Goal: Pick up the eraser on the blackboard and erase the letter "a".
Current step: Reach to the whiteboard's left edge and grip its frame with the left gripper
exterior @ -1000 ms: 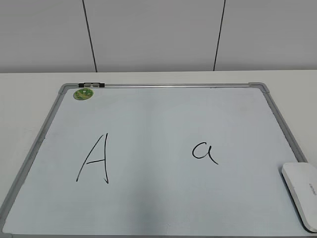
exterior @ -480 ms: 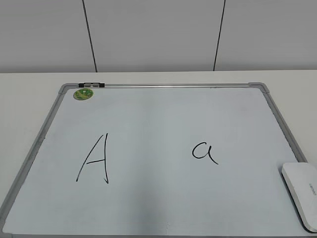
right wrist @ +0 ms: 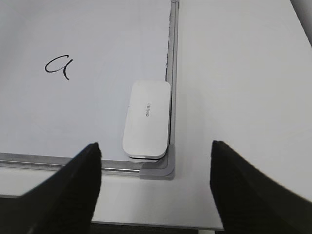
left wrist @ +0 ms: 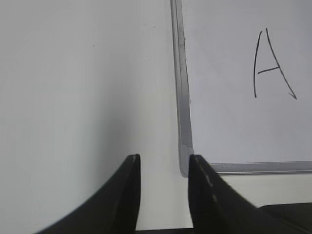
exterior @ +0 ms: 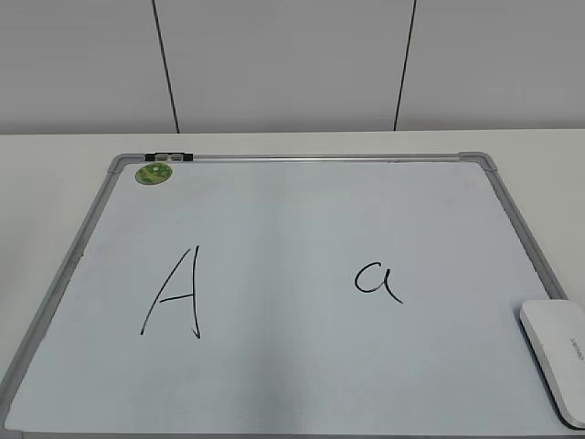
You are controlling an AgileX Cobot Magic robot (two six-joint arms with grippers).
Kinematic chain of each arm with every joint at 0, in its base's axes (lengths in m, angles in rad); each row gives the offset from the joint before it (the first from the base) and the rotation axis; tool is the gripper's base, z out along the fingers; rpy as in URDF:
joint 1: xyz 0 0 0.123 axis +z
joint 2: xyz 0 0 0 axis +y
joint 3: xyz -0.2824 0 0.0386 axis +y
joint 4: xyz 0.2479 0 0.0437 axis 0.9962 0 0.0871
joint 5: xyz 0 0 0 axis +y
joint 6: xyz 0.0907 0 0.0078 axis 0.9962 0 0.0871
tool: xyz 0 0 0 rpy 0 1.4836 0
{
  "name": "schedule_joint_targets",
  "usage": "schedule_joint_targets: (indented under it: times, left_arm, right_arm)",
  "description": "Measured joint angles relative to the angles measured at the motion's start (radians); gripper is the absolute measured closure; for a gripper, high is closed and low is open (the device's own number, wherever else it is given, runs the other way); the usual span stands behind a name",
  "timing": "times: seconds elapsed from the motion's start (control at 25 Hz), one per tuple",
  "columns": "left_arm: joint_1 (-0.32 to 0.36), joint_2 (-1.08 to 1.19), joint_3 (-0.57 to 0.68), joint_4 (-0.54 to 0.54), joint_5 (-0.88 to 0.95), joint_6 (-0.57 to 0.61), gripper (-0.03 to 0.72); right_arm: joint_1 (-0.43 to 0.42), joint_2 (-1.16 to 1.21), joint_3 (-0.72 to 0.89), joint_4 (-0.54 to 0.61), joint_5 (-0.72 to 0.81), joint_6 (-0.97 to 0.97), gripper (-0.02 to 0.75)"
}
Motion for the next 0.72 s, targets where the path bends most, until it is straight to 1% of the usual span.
schedule_joint_targets:
  times: [0.32, 0.6, 0.72]
  left_arm:
    - [0.0, 0.394, -0.139, -0.002, 0.007, -0.027, 0.442]
    - [0.0, 0.691, -0.295, -0.004, 0.004, -0.032, 0.442]
    - [0.0, 0.795, -0.364, -0.036, -0.004, -0.032, 0.442]
  right_arm:
    - [0.0, 0.0, 0.0, 0.0, 0.0, 0.0, 0.218]
    - [0.0, 0.0, 0.0, 0.0, -0.002, 0.0, 0.218]
    - [0.0, 0.0, 0.0, 0.0, -0.002, 0.0, 0.218]
